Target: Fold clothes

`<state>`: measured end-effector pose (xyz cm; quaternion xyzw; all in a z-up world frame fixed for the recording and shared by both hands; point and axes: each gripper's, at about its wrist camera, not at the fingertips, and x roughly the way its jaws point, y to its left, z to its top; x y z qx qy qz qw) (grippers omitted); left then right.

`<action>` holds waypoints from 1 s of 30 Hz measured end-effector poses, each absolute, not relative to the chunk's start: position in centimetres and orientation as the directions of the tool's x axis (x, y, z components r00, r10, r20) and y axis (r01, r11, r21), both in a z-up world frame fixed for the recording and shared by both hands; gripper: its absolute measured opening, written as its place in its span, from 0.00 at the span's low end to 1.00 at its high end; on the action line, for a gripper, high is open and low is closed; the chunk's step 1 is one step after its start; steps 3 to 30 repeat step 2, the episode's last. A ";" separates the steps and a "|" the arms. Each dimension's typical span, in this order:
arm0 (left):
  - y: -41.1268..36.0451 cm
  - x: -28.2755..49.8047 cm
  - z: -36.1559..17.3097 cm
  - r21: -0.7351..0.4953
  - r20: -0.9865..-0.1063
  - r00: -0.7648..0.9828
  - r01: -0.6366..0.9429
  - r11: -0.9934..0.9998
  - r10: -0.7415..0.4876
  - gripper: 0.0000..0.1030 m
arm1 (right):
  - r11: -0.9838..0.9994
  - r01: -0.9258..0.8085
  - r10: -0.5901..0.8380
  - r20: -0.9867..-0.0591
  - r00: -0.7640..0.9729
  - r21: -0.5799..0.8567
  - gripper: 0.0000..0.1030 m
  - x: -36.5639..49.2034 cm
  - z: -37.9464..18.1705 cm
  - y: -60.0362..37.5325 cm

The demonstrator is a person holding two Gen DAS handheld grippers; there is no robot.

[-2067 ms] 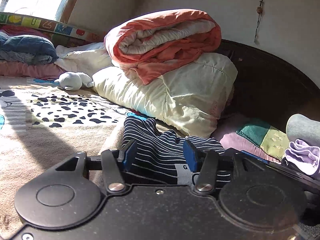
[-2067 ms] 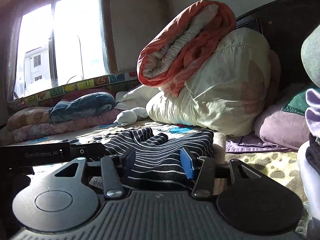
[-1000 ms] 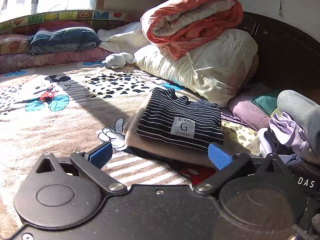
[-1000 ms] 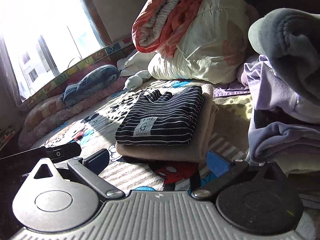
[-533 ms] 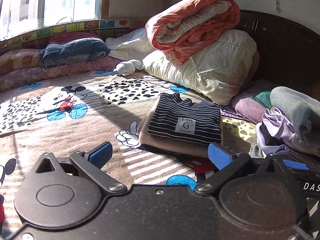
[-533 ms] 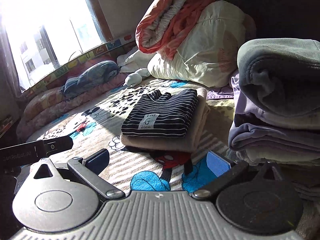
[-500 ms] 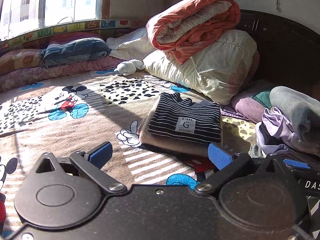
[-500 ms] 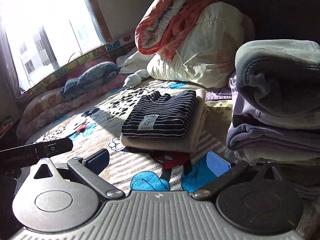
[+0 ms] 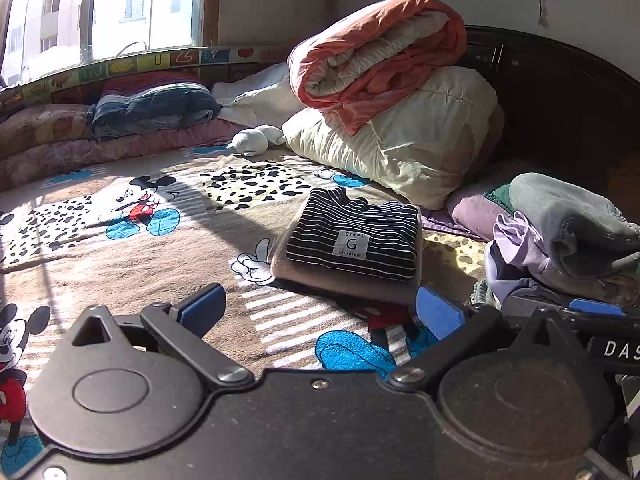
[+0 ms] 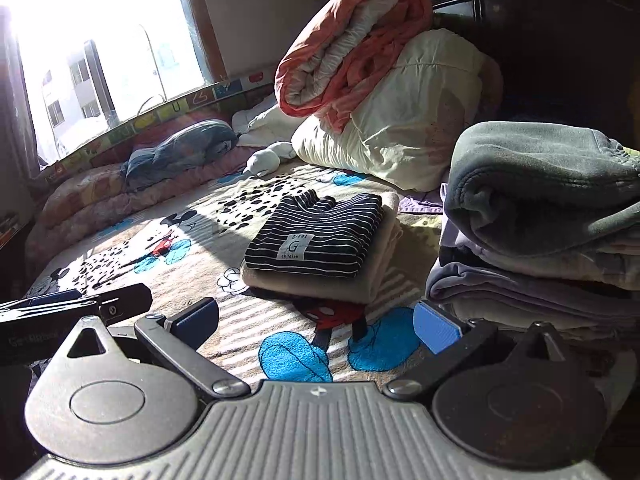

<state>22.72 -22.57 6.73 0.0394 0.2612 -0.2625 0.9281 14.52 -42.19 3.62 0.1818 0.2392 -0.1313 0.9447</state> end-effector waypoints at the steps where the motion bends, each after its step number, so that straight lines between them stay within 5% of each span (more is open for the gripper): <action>1: -22.4 22.4 6.8 -0.071 -0.502 0.724 0.511 0.857 -0.473 1.00 | 0.901 0.332 -0.158 -0.503 0.850 0.278 1.00 14.3 3.8 -42.0; 30: -22.3 22.1 7.0 -0.075 -0.500 0.723 0.512 0.856 -0.476 1.00 | 0.903 0.330 -0.156 -0.506 0.848 0.275 1.00 14.1 3.9 -41.9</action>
